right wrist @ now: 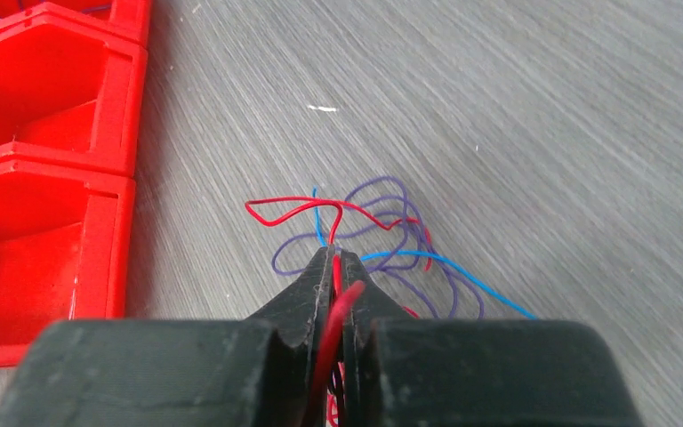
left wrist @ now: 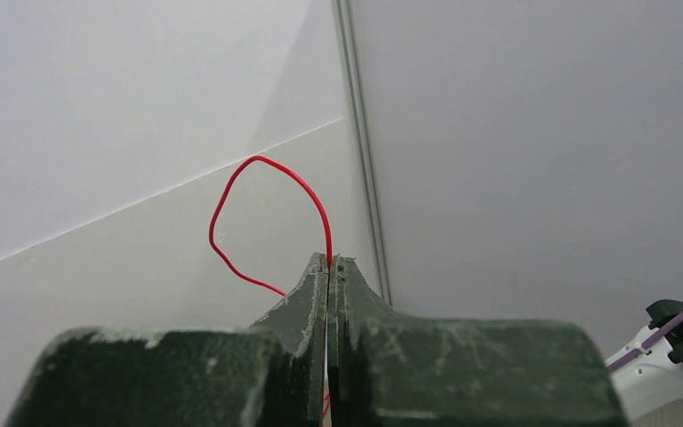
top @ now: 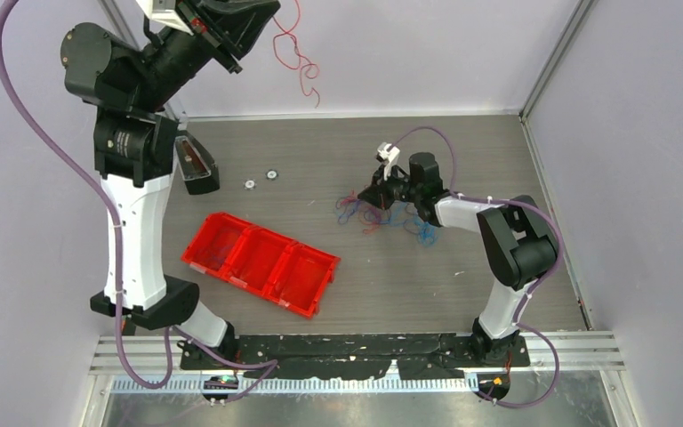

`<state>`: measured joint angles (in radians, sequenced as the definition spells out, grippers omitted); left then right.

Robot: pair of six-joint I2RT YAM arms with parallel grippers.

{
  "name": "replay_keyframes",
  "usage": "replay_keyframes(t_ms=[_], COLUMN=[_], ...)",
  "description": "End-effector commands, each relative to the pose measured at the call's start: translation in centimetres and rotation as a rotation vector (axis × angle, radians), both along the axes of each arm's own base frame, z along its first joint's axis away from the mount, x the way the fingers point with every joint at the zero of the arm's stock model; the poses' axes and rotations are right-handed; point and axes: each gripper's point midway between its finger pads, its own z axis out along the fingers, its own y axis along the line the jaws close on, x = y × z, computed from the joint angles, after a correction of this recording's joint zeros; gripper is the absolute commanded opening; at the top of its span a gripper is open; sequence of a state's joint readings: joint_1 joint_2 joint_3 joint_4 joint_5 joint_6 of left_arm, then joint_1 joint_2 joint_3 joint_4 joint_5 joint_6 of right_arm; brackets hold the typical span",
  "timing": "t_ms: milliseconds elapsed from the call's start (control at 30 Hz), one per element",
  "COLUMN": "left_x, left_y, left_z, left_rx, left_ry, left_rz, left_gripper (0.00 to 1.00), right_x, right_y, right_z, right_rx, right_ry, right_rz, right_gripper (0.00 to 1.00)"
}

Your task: Untangle the cables

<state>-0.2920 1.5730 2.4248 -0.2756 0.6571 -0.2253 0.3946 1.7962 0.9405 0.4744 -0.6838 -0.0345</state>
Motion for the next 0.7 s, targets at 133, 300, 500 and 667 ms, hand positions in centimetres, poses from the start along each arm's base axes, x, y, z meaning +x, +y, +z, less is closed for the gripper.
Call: replay_keyframes(t_ms=[133,300,500,667], left_x=[1.0,1.3,-1.5,-4.0], left_y=[2.8,5.8,7.6,8.9], left_z=[-3.1,-10.9,-19.0,-23.0], left_rx=[0.012,0.071,0.148,0.188], left_ry=[0.093,0.285,0.411,0.462], left_rz=[0.126,0.221,0.266,0.326], left_gripper=[0.0,0.0,0.0,0.0], right_x=[-0.1,-0.3,-1.0,-1.3], right_y=[-0.7,-1.2,-2.0,-2.5], right_z=[0.4,2.1,3.0,2.8], right_rx=[-0.03,-0.032,-0.057,-0.086], right_ry=[0.005,-0.012,-0.014,-0.009], right_rz=[0.014,0.017,0.031,0.041], right_gripper=[0.06,0.05,0.05,0.06])
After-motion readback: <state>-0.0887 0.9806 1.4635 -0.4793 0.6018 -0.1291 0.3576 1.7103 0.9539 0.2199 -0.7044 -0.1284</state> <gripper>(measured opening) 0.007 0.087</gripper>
